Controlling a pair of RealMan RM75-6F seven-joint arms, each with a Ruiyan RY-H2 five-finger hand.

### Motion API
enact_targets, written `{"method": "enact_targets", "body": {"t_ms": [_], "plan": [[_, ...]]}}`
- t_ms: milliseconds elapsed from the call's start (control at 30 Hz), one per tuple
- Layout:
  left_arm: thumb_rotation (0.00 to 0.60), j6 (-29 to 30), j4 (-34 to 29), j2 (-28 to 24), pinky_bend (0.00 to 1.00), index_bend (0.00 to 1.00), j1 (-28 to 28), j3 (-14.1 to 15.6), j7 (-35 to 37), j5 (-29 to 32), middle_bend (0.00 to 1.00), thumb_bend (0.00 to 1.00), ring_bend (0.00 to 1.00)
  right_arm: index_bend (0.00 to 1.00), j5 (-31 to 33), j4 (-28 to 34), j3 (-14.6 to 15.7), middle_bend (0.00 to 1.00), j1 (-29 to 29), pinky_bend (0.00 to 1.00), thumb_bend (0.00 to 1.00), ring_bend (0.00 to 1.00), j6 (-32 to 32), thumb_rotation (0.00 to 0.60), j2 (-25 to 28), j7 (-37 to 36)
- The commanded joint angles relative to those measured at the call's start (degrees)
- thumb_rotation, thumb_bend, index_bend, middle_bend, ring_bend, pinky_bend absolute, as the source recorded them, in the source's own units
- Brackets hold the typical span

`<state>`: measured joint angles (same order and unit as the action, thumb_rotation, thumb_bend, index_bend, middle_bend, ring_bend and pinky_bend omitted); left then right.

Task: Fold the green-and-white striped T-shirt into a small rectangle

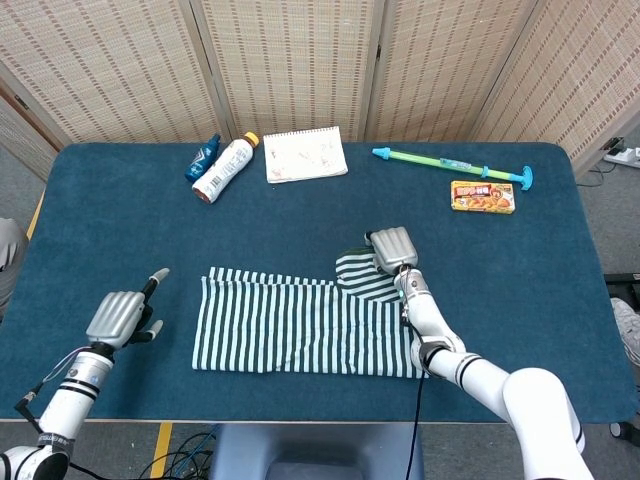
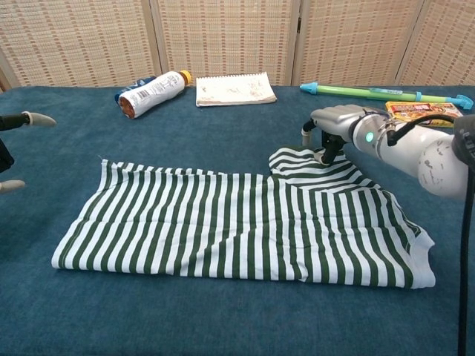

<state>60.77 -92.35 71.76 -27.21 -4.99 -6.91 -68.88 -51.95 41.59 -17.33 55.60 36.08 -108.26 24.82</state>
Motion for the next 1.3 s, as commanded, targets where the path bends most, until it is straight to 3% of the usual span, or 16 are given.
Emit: {"method": "enact_targets", "body": {"t_ms": [33, 267, 833, 1033, 1300], "plan": [[0.6, -0.1, 0.0, 0.0, 1.0, 0.0, 0.0, 0.0, 0.0, 0.0, 0.93, 0.38, 0.87, 0.35, 0.0, -0.2, 0.2, 0.94, 0.0, 1.0, 0.43, 1.0, -0.2, 0.6, -0.1, 0.0], [0.6, -0.4, 0.3, 0.1, 1.0, 0.0, 0.1, 0.0, 0.0, 0.2, 0.93, 0.38, 0.87, 0.37, 0.2, -1.1, 0.3, 0.94, 0.4, 1.0, 0.42, 1.0, -0.6, 0.6, -0.7, -0.2], [0.6, -0.5, 0.7, 0.4, 1.0, 0.0, 0.3, -0.1, 0.8, -0.2, 0.93, 0.38, 0.87, 0.54, -2.6, -0.9, 0.6, 0.95, -1.0, 1.0, 0.43, 1.0, 2.2, 0.6, -0.7, -4.3], [0.6, 0.1, 0.4, -0.1, 1.0, 0.0, 0.7, -0.2, 1.1, -0.4, 0.93, 0.38, 0.87, 0.57, -5.6, 4.1, 1.1, 0.95, -2.9, 1.0, 0.46, 1.0, 5.9, 0.6, 1.8, -6.8], [0.6, 0.7, -0.5, -0.9, 1.0, 0.0, 1.0, -0.4, 1.1, -0.8, 0.93, 0.38, 0.87, 0.57, -8.9, 18.0, 2.6, 0.95, -7.7, 1.0, 0.49, 1.0, 13.7, 0.6, 8.8, -6.2]]}}
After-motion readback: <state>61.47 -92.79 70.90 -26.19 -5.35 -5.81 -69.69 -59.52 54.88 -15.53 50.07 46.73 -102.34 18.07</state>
